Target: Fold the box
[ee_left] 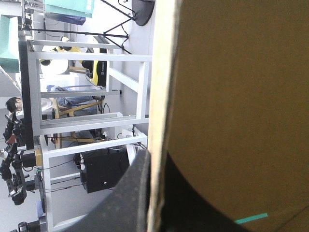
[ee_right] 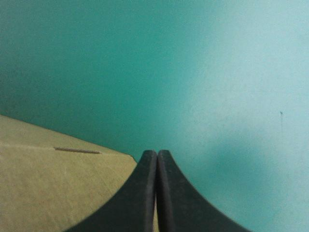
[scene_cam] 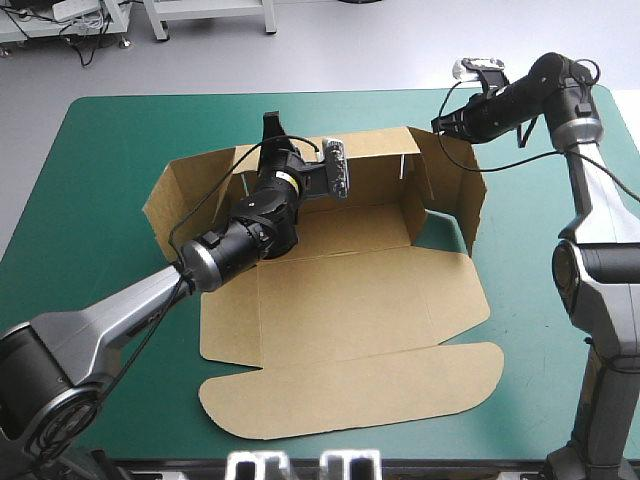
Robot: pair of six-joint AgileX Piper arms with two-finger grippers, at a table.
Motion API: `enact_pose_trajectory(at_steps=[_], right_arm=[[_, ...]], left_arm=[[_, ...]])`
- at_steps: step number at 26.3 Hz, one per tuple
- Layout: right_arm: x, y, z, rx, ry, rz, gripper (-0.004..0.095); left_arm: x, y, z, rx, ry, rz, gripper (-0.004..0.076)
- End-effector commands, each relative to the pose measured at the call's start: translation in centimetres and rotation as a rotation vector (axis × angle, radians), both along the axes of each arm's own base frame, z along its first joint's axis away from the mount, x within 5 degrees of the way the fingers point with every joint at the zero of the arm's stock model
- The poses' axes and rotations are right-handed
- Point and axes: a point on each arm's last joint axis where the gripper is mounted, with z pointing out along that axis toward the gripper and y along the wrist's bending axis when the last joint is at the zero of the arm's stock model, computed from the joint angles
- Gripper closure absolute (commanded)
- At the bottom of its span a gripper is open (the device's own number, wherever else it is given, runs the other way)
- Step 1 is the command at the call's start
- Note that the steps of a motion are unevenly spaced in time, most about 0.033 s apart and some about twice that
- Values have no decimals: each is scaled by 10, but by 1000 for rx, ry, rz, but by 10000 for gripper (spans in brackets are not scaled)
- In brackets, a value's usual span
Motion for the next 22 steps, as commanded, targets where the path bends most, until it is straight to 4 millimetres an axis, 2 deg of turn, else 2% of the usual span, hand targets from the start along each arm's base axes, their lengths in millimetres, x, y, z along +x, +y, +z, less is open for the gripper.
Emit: enact_pose_trajectory(at_steps=[1, 4, 8, 15, 22], right_arm=[[-27, 0, 44, 25, -87, 31, 927], [-39, 4, 46, 15, -82, 61, 926], [-55, 16, 39, 1, -56, 135, 927], [-66, 29, 22, 43, -17, 222, 926], [-75, 29, 37, 1, -112, 307, 925]], left_arm=[[-5, 1, 24, -33, -73, -21, 733], [-4, 0, 23, -33, -72, -25, 733], [-4, -1, 24, -24, -85, -39, 733], [-3, 0, 24, -5, -96, -29, 733], [-3, 2, 24, -1, -90, -13, 733]])
